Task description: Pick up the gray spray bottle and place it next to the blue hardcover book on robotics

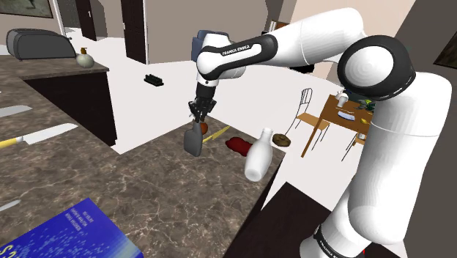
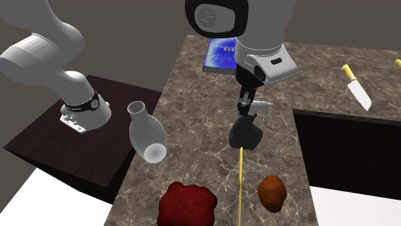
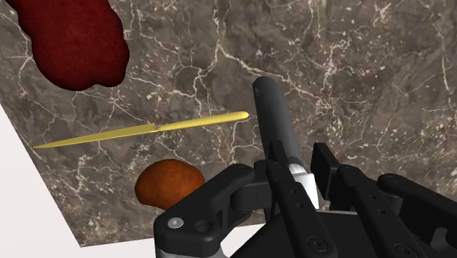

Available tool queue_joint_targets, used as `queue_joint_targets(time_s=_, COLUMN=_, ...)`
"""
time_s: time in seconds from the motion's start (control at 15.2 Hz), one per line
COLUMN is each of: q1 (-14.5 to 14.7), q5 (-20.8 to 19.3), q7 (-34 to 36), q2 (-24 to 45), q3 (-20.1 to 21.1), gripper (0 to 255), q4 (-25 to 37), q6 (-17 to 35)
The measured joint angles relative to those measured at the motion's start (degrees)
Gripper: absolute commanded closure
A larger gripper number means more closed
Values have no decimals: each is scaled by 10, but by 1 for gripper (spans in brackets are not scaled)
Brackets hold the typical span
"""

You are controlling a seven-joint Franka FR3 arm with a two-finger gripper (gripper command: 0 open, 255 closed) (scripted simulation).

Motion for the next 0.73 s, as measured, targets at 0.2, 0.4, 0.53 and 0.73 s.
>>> queue_joint_targets(time_s=0.2, q1=0, q5=0, q7=0, q2=0, q3=0, gripper=255, q4=0, q6=0)
queue_joint_targets(time_s=0.4, q1=0, q5=0, q7=0, q2=-1, q3=0, gripper=255, q4=2, q6=-3)
queue_joint_targets(time_s=0.53, q1=0, q5=-1, q7=1, q2=-7, q3=0, gripper=255, q4=8, q6=-14)
queue_joint_targets(time_s=0.73, q1=0, q5=-1, q7=3, q2=-12, q3=0, gripper=255, q4=22, q6=-34)
